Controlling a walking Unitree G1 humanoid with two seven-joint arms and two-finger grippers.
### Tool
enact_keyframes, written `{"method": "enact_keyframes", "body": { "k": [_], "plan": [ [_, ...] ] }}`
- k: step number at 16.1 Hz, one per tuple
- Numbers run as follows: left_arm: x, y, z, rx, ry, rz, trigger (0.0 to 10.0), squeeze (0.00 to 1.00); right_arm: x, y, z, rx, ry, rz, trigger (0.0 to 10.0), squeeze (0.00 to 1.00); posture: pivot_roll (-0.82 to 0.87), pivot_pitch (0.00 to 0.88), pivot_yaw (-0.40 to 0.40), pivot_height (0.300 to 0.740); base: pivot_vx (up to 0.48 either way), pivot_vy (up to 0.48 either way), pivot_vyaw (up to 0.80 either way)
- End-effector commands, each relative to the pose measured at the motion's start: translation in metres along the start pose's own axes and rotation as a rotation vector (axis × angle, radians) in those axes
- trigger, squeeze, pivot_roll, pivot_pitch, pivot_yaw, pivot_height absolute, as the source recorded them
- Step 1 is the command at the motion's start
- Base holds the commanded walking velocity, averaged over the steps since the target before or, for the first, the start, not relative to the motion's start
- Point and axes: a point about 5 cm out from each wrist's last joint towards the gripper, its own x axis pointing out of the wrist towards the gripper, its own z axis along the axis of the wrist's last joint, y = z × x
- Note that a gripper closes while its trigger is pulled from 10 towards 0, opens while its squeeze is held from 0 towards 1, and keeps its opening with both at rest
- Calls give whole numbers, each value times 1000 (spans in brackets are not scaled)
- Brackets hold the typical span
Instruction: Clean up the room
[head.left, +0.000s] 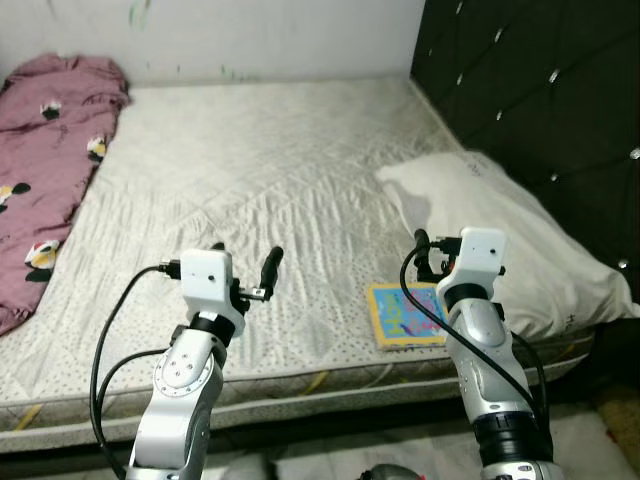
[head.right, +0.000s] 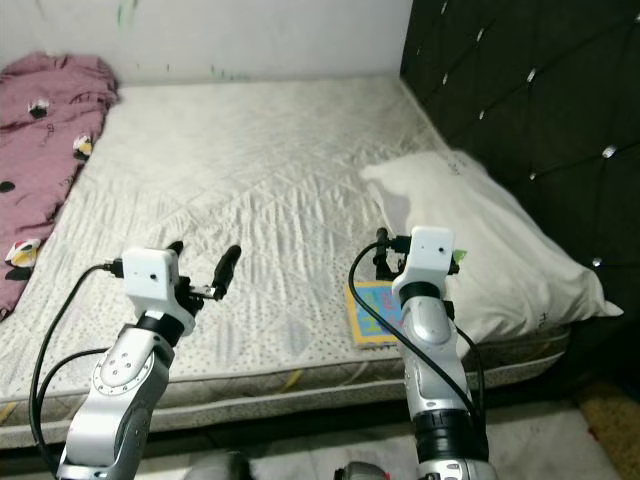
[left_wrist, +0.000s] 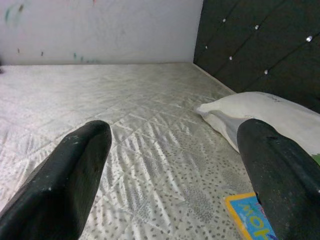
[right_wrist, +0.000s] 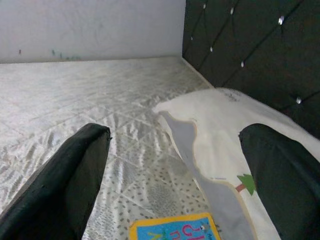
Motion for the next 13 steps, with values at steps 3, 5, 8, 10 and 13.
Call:
{"method": "enact_keyframes", "body": {
  "k": [3,5,8,10,13],
  "plan": [
    [-1,4,1,-9,-3,12,10000,0,1,4,5,8,-14,22,10000,0,-34,0,0,740,0,455,0],
    [-1,5,1,-6,-7,15,10000,0,3,5,5,7,-11,28,10000,0,-32,0,-4,740,0,454,0],
    [-1,6,0,-5,-3,31,10000,0,4,6,5,6,-12,36,10000,0,-31,0,-6,740,0,454,0],
    [-1,6,0,-4,-3,34,10000,0,4,6,6,6,-13,39,10000,0,-34,0,-6,740,0,454,0],
    [0,3,0,-6,-2,22,10000,0,4,6,7,2,-12,41,10000,0,-37,0,-7,740,0,454,0]
  ]
}}
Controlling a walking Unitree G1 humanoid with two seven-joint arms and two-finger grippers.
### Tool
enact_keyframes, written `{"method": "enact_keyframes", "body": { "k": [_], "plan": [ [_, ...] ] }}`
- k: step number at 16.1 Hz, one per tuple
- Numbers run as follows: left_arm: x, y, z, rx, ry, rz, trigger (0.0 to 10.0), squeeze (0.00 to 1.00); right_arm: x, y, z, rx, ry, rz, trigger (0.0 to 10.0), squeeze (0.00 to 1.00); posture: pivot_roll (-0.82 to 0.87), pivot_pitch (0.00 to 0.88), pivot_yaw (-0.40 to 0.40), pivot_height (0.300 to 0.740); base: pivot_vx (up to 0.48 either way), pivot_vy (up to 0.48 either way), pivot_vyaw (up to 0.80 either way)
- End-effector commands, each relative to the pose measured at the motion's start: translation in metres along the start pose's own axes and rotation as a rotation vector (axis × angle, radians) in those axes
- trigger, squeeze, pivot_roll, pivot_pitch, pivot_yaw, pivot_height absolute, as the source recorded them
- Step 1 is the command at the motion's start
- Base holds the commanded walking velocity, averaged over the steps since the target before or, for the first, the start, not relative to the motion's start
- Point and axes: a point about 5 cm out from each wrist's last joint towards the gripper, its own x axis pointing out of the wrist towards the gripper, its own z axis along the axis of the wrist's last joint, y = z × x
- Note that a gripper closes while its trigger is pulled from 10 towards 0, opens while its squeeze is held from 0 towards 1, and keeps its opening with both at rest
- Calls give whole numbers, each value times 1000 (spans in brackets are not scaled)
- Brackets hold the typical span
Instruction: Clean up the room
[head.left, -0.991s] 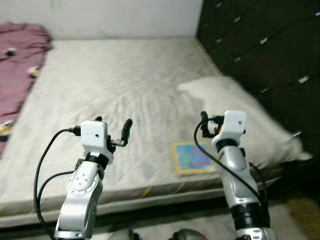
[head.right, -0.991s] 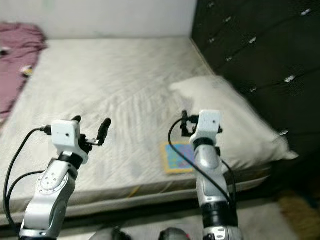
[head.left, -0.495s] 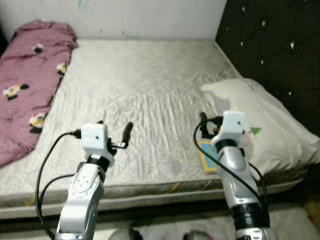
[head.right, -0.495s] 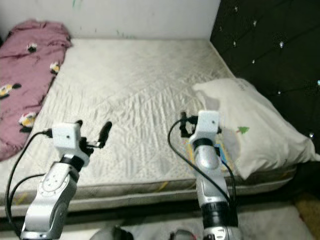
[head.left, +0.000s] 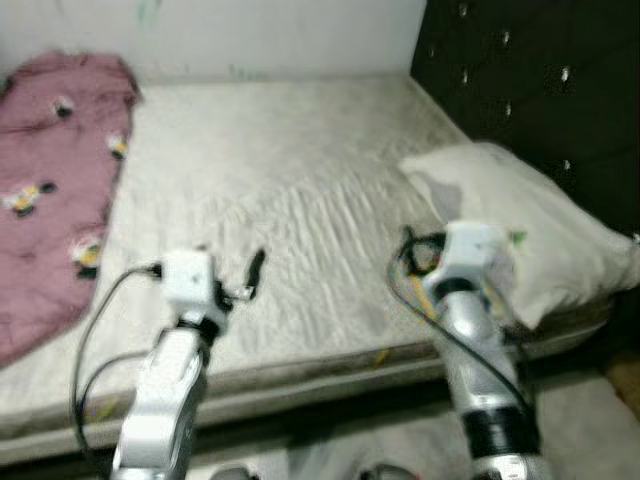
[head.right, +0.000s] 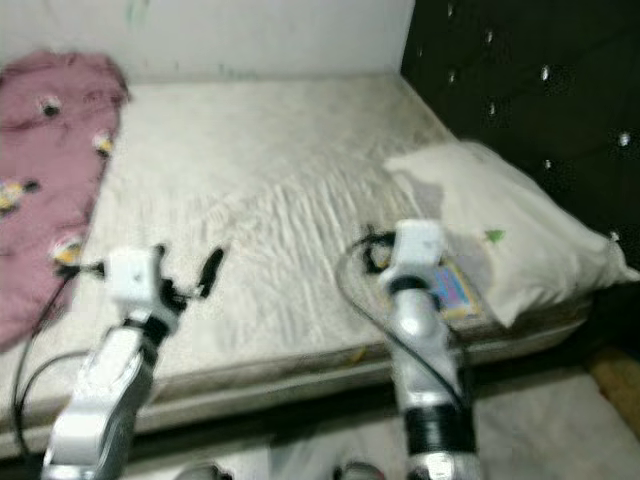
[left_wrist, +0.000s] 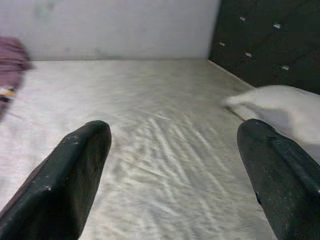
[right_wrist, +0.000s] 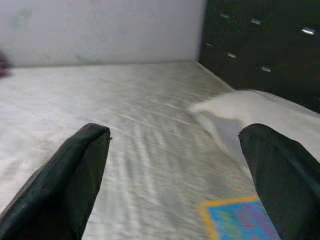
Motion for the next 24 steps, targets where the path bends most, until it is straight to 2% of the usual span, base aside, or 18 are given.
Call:
{"method": "enact_keyframes", "body": {
  "k": [1,5,9,11,19,24],
  "plan": [
    [2,-8,1,0,-11,-19,10000,0,-1,-12,-1,-6,10,-30,10000,0,-37,0,-7,740,0,458,0],
    [2,-7,2,-4,-24,-12,10000,0,-1,-11,-2,-12,15,-23,10000,0,-38,2,-6,740,0,454,0],
    [1,-8,6,18,-54,-18,10000,0,-3,-7,-1,-12,4,21,10000,0,-37,5,-6,740,0,0,113],
    [1,-7,7,10,-61,-18,10000,0,-3,-7,0,-14,5,18,10000,0,-38,8,-6,740,0,0,638],
    [1,-8,6,-12,-61,-24,10000,0,-2,-8,-1,-12,15,11,10000,0,-39,11,-9,740,69,0,0],
    [2,-10,7,-27,-71,-36,10000,0,-2,-9,0,-12,16,12,10000,0,-40,5,-11,740,272,396,0]
  ]
}}
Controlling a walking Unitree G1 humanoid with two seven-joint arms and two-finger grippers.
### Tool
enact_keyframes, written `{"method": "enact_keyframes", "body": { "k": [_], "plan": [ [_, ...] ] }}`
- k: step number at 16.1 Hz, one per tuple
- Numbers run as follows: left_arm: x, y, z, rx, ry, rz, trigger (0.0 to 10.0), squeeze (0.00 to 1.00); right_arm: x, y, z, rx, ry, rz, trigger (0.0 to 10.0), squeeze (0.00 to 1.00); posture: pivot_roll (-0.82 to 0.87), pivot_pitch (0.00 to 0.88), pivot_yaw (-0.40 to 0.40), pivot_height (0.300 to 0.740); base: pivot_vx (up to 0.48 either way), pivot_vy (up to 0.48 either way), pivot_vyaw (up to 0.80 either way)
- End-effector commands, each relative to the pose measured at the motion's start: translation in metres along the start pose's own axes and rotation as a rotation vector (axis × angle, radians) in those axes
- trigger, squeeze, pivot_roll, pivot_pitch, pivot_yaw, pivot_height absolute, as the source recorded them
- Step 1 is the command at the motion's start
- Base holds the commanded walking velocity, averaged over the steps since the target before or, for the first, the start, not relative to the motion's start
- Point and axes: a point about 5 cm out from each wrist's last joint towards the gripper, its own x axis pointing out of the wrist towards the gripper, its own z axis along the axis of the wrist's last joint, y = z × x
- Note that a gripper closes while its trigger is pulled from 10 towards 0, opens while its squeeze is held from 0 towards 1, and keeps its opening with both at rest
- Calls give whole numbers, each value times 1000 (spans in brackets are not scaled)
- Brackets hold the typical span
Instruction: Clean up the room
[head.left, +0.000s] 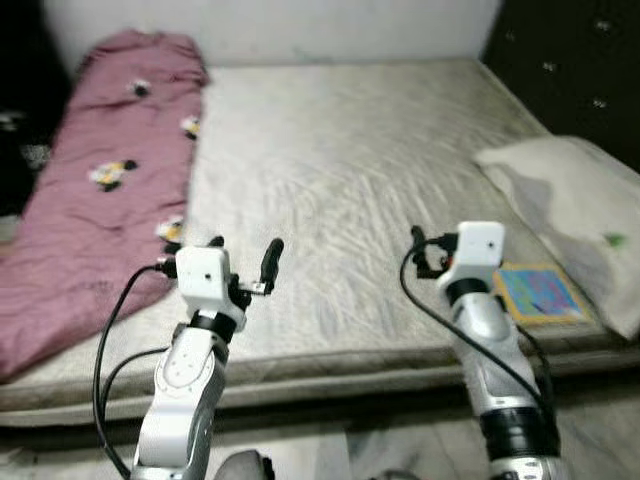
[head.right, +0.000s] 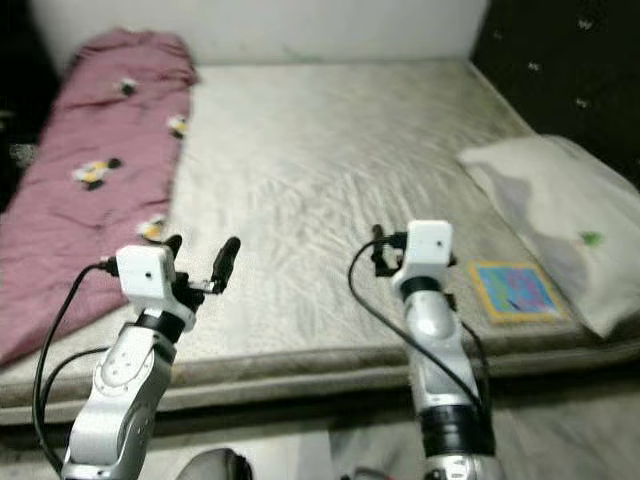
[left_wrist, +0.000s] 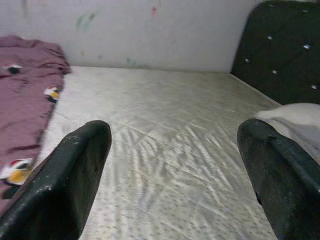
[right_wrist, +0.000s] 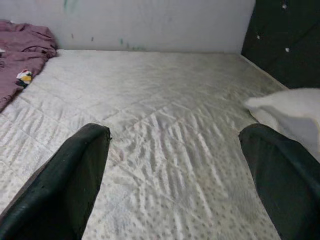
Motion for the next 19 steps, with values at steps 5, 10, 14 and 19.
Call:
{"method": "enact_keyframes", "body": {
  "k": [5,10,14,19],
  "plan": [
    [2,1,2,11,-8,-16,10000,0,1,5,2,11,-3,8,10000,0,-46,1,-8,740,270,398,0],
    [2,2,2,47,-19,37,10000,0,1,5,2,11,-3,7,10000,0,-41,3,-8,740,107,242,0],
    [2,5,-3,33,33,61,10000,0,1,5,3,27,-12,5,10000,0,-40,4,-7,740,0,0,0],
    [2,5,-3,14,27,53,10000,0,3,7,5,33,-19,14,10000,0,-38,7,-7,740,0,480,0]
  ]
}}
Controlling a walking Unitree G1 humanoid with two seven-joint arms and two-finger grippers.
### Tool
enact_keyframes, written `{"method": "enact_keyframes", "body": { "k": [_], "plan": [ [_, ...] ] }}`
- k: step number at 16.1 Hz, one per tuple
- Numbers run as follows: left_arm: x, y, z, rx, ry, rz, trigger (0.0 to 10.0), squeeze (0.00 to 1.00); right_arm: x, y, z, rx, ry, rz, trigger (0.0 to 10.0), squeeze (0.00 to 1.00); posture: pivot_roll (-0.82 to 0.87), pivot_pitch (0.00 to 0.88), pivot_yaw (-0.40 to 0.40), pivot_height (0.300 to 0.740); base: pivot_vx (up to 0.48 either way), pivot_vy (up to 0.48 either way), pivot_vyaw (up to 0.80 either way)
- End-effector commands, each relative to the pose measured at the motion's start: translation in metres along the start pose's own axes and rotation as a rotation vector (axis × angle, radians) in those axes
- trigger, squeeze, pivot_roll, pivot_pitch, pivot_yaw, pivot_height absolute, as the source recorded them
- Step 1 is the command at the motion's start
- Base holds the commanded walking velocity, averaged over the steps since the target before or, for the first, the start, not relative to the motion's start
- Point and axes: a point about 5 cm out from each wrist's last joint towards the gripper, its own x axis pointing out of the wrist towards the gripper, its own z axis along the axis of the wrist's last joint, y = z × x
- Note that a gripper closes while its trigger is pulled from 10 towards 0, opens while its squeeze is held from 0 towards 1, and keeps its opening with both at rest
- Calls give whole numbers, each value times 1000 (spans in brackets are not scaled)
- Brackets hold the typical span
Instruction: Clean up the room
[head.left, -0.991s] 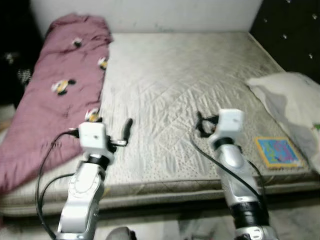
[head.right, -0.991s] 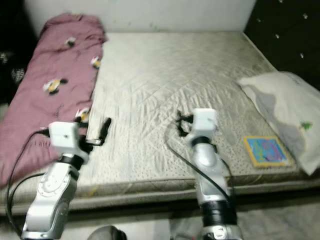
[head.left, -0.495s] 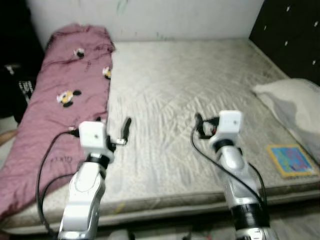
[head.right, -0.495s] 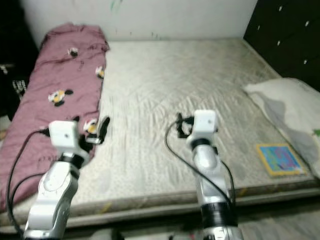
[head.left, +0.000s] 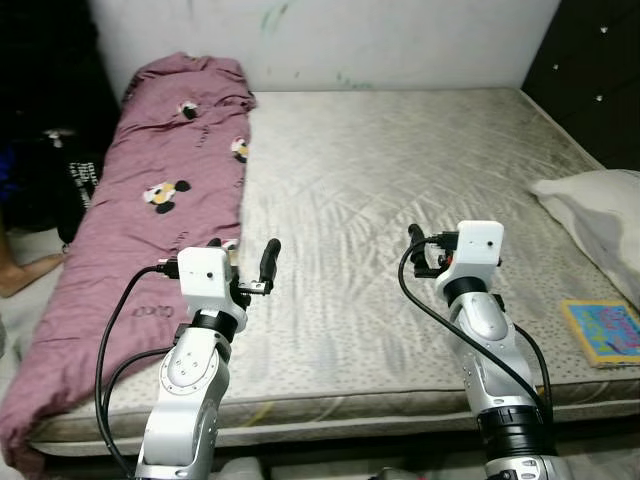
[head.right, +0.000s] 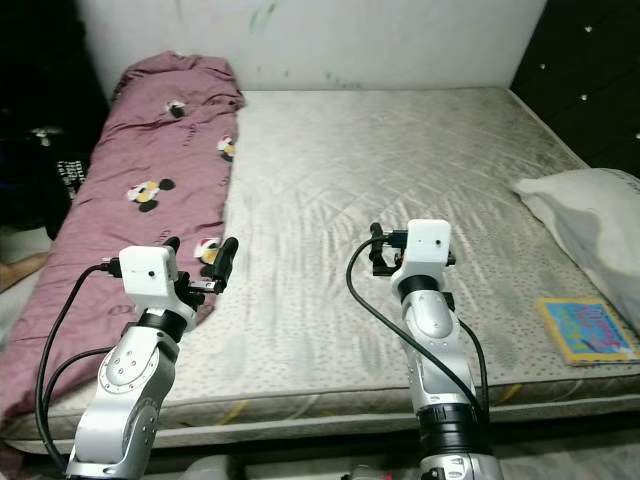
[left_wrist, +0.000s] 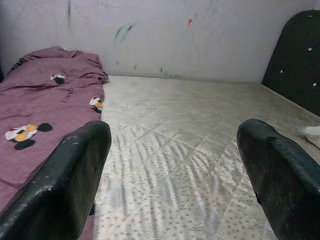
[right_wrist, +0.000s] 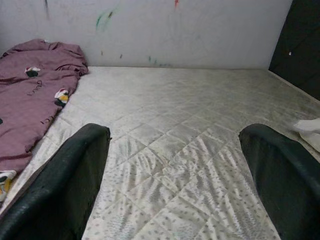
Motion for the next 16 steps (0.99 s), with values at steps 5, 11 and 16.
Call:
{"method": "enact_keyframes", "body": {
  "k": [5,11,16],
  "plan": [
    [-1,5,1,8,4,-6,10000,0,2,5,4,12,-17,14,10000,0,-37,13,-9,740,0,480,0],
    [-2,6,2,-2,8,0,10000,0,3,8,6,19,-24,25,10000,0,-37,15,-8,740,0,479,0],
    [-2,7,2,3,9,8,10000,0,4,8,7,19,-28,28,10000,0,-36,20,-9,740,0,479,0]
  ]
}}
